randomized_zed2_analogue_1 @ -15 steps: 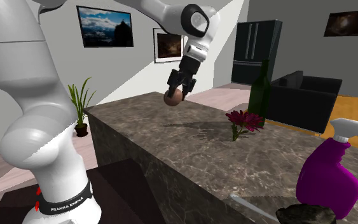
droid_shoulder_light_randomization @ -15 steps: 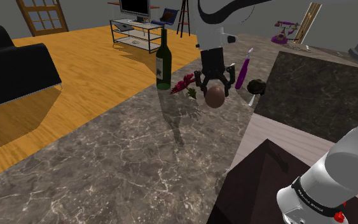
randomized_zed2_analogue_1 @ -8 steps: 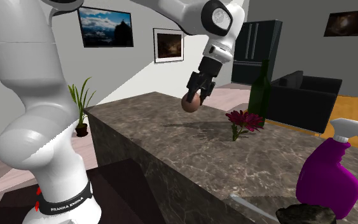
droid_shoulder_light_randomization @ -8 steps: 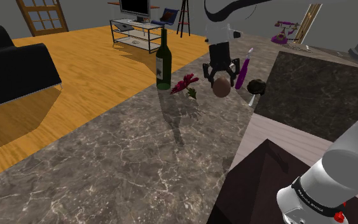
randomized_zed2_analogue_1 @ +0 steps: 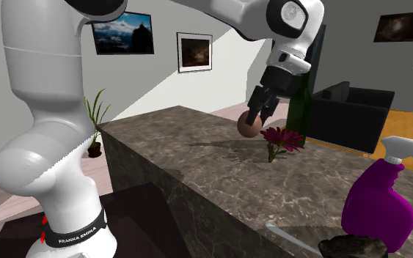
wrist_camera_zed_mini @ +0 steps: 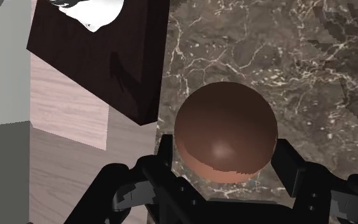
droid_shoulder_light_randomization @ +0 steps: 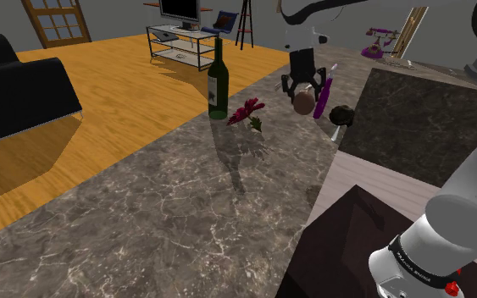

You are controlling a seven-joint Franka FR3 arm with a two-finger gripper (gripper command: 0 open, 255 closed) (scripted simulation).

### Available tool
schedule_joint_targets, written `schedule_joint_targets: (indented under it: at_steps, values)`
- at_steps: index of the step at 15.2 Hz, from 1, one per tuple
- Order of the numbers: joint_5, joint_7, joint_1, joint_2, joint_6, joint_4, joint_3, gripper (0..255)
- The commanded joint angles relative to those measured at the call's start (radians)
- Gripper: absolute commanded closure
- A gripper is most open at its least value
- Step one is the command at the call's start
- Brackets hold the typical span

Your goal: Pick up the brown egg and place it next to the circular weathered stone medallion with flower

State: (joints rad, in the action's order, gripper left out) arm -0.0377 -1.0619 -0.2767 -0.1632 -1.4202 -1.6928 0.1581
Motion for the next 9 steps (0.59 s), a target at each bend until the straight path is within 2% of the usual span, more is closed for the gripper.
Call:
schedule_joint_targets:
  at_steps: [1, 9]
  values:
    - [-0.019, 0.035, -0.018, -0.045, 0.013, 0.058, -0.016, 255]
    - [-0.080, 0.165, -0.082, -0.267, 0.105, 0.380, -0.071, 255]
